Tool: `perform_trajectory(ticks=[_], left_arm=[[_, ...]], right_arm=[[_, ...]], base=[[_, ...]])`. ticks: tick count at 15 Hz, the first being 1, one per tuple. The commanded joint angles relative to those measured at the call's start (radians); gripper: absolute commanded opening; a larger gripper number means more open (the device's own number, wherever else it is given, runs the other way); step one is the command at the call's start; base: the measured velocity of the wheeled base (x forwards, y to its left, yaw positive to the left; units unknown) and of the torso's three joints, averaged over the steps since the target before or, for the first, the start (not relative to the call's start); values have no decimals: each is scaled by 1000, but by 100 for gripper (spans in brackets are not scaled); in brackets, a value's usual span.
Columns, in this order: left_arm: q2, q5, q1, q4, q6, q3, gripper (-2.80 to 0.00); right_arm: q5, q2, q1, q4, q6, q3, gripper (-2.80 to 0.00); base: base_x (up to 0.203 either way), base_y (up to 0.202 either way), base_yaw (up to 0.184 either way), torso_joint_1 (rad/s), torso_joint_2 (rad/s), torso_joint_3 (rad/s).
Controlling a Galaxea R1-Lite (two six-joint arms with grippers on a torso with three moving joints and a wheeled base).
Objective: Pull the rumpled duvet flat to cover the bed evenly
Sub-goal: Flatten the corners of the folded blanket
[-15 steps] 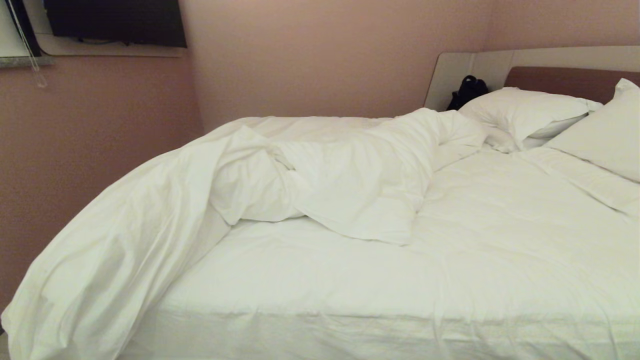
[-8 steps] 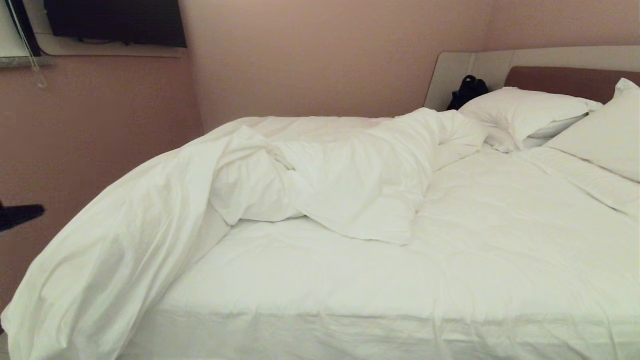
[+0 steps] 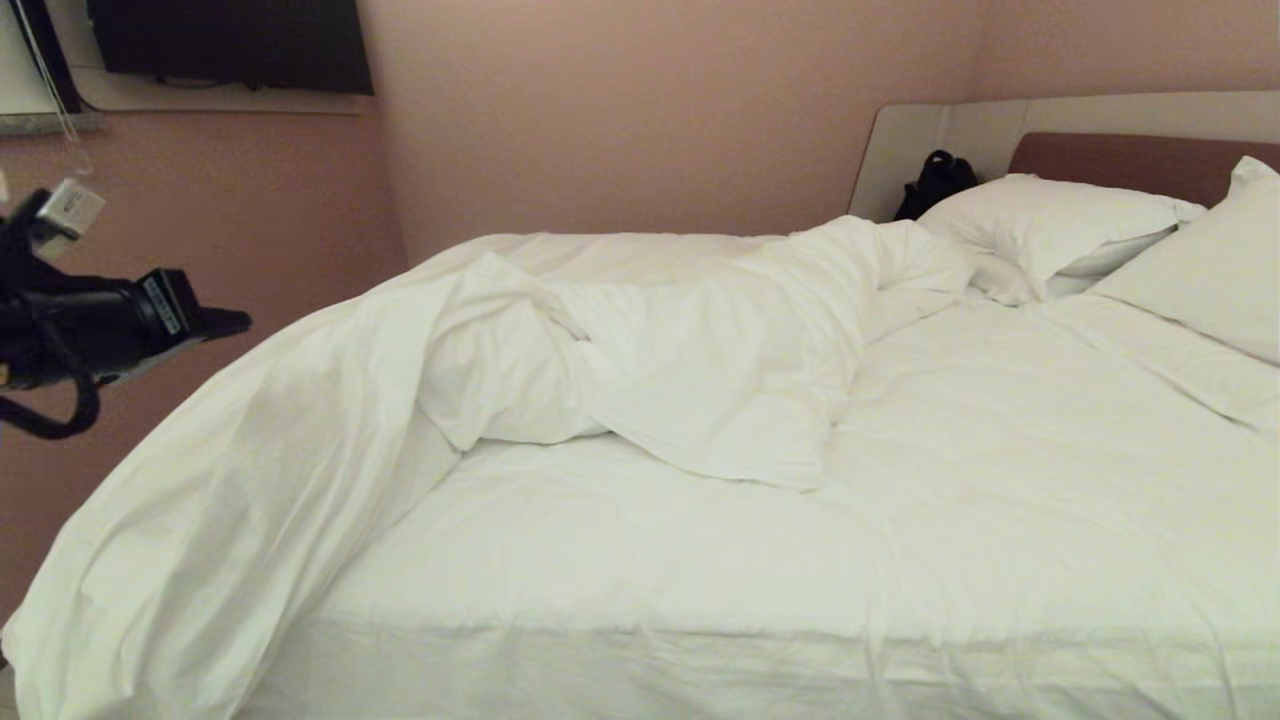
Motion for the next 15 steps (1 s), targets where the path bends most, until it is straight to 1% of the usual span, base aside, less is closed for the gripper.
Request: perform_trajectory(ticks=[1, 3, 4, 5, 8, 10, 12, 13, 14, 15], left_arm=[[125, 17, -39, 1, -4, -81, -280], [192, 47, -65, 10, -9, -137, -280], [220, 72, -80, 11, -8, -156, -280], [253, 94, -90, 6, -6, -171, 0], [308, 106, -120, 2, -2, -233, 0], [312, 102, -128, 7, 7, -257, 0], [315, 102, -135, 29, 15, -317, 0], [320, 104, -136, 59, 49, -348, 0], [329, 107, -136, 97, 109, -374, 0], [336, 109, -135, 123, 145, -388, 0]], right_arm=[[0, 0, 0, 0, 0, 0, -280], [0, 0, 0, 0, 0, 0, -280], [0, 0, 0, 0, 0, 0, -280], [0, 0, 0, 0, 0, 0, -280], [0, 0, 0, 0, 0, 0, -280], [0, 0, 0, 0, 0, 0, -280], [0, 0, 0, 0, 0, 0, -280], [0, 0, 0, 0, 0, 0, -280], [0, 0, 0, 0, 0, 0, -280], [0, 0, 0, 0, 0, 0, -280]], base=[[0, 0, 0, 0, 0, 0], [0, 0, 0, 0, 0, 0], [0, 0, 0, 0, 0, 0], [0, 0, 0, 0, 0, 0], [0, 0, 0, 0, 0, 0], [0, 0, 0, 0, 0, 0], [0, 0, 0, 0, 0, 0], [0, 0, 0, 0, 0, 0], [0, 0, 0, 0, 0, 0], [0, 0, 0, 0, 0, 0]])
